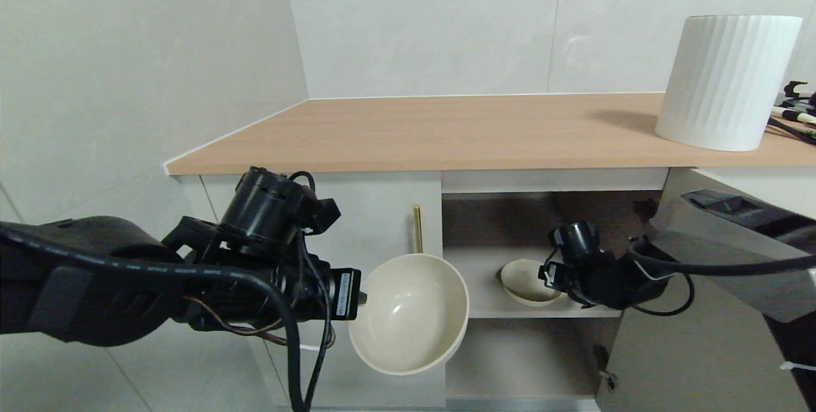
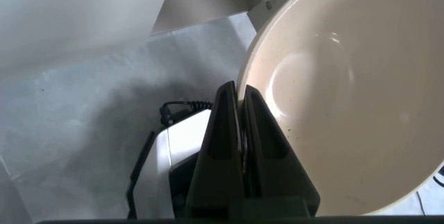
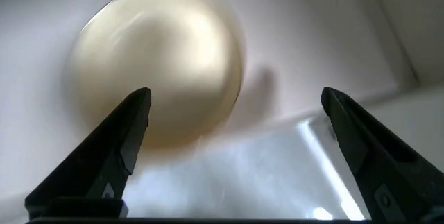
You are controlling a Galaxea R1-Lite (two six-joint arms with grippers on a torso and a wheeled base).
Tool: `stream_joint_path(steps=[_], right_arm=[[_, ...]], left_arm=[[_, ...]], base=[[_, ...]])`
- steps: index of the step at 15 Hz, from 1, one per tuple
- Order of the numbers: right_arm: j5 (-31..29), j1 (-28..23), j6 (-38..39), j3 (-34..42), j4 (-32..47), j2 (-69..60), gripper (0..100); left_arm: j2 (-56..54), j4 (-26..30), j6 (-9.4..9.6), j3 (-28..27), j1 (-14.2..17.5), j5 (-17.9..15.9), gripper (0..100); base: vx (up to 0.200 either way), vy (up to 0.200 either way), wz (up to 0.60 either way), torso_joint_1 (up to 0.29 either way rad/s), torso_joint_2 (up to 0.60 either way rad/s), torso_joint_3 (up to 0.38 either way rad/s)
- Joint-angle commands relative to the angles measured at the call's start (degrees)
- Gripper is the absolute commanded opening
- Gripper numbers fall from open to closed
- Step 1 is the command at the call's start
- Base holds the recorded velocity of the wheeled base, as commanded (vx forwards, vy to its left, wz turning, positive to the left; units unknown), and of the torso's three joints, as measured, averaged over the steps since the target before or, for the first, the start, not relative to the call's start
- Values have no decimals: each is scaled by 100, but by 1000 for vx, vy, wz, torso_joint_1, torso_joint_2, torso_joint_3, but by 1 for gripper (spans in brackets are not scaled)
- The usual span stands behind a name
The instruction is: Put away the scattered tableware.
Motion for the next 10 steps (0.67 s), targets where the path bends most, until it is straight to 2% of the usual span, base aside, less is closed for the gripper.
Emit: stream_joint_path(steps=[1,3,4,6,8,10], right_arm=[[616,398,-30,1205,28,-1680,100],[1153,697,-118,1513,625,-2647,100],[1223,794,-127,1521,836,-2858,100],[1741,1303,-118,1539,1733,-3702,100],[2374,1717,-118,1618,2075,-4027,100],[2427,2130,-127,1724,2119,-3983,100]], left_arm=[[504,2,-1,-17,-298,525,0],[803,-7,-10,-35,-439,824,0],[856,-7,-10,-35,-465,877,0],[1110,2,-1,-70,-536,1088,0],[1260,2,-1,-105,-650,1114,0],[1295,2,-10,-105,-738,1123,0]], base=[[0,0,0,0,0,0],[0,0,0,0,0,0],[0,0,0,0,0,0],[0,0,0,0,0,0],[0,0,0,0,0,0],[0,0,0,0,0,0]])
